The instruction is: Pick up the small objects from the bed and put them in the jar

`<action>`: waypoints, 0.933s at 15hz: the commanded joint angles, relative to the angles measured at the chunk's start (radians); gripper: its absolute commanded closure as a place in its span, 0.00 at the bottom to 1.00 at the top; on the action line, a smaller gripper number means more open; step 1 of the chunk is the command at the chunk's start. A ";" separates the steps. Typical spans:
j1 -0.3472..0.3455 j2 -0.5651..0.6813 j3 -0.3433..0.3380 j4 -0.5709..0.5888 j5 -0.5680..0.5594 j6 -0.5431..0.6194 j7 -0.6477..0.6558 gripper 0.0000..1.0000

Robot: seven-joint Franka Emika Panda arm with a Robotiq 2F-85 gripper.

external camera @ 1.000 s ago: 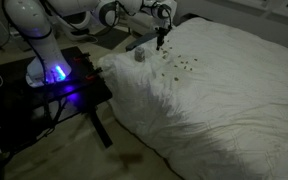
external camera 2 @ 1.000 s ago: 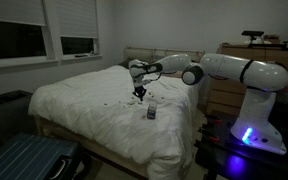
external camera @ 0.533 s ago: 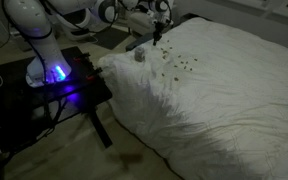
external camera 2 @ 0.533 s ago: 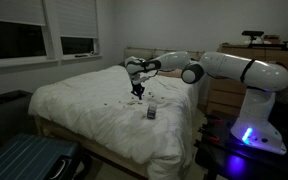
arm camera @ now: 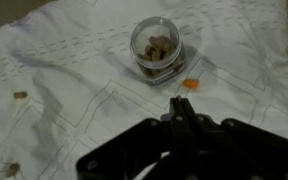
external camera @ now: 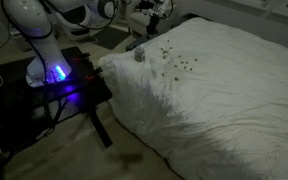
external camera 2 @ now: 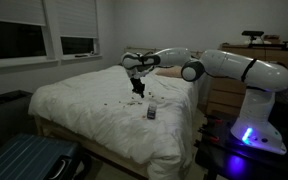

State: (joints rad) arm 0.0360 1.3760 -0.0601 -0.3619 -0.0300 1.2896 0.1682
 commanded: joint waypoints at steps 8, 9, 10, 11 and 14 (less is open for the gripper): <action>0.002 -0.042 0.008 -0.001 0.005 -0.283 -0.109 0.99; -0.002 -0.033 0.010 -0.002 0.007 -0.303 -0.124 0.99; -0.005 -0.024 0.012 -0.003 0.011 -0.323 -0.133 0.99; -0.010 -0.014 0.013 -0.004 0.014 -0.340 -0.147 0.99; -0.025 0.018 0.015 -0.005 0.022 -0.373 -0.169 0.99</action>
State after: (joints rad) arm 0.0320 1.3744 -0.0590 -0.3673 -0.0233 0.9591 0.0241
